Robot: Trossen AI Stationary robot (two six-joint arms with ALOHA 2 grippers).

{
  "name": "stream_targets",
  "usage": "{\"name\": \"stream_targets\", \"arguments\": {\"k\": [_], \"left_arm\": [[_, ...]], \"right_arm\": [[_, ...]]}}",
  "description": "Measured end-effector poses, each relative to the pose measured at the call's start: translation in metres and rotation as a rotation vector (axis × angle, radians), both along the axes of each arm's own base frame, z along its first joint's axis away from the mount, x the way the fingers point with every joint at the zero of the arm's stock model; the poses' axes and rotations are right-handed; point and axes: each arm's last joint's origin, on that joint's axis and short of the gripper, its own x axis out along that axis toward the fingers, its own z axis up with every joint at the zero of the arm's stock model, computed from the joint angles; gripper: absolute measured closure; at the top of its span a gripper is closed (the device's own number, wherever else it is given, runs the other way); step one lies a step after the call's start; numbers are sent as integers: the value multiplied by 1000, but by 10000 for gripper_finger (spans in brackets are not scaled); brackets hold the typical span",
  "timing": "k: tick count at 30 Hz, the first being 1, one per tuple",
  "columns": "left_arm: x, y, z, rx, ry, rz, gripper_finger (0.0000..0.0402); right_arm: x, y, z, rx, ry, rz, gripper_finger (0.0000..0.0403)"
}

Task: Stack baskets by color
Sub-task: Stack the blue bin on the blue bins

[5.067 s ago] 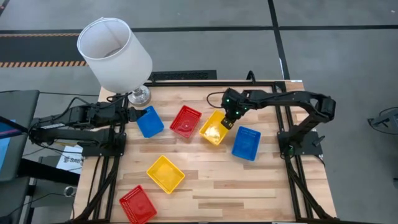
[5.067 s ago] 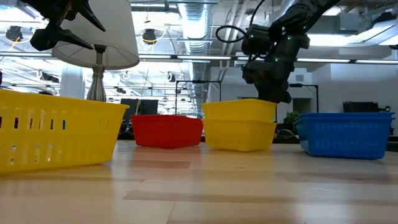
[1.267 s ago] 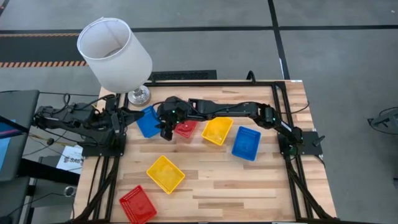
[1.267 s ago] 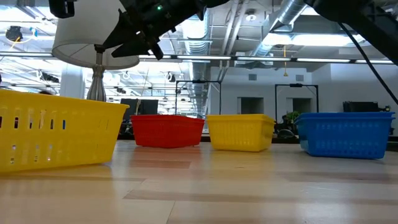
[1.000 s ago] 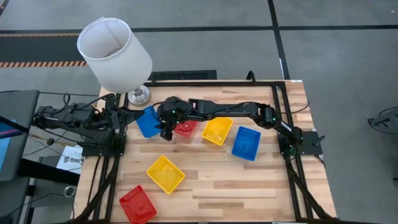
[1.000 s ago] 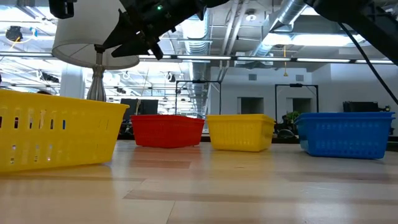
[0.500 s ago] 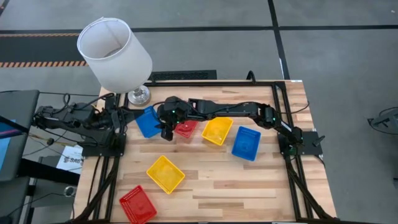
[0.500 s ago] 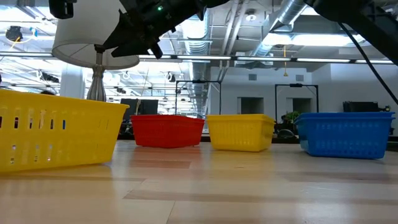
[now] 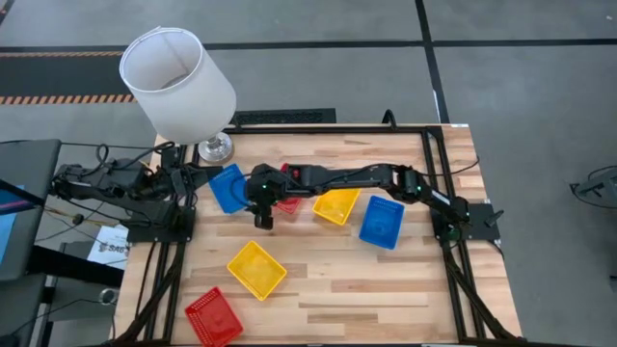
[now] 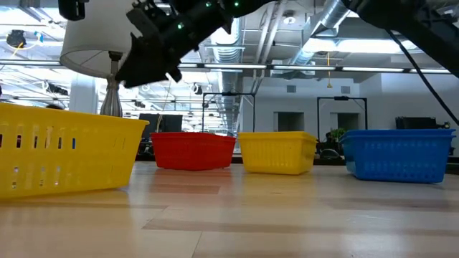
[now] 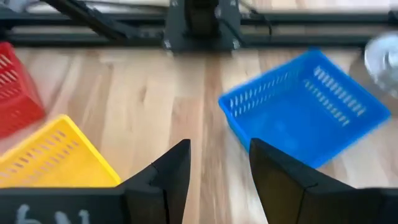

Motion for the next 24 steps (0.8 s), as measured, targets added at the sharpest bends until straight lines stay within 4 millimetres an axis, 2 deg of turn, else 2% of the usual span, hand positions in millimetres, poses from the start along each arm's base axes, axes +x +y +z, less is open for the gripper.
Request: {"name": "stream_targets", "arguments": {"k": [9, 16, 19, 24], "left_arm": [[0, 0, -3, 9, 30, 6, 168], [-5, 1, -28, 1, 276, 16, 168], [-10, 3, -39, -18, 389, 33, 168], [-18, 5, -55, -49, 550, 66, 168]], "right_arm": [[3, 1, 6, -30, -58, 21, 214], [3, 1, -4, -45, -9, 35, 222], [-7, 2, 2, -45, 65, 39, 224], [-33, -1, 29, -59, 181, 52, 223]]}}
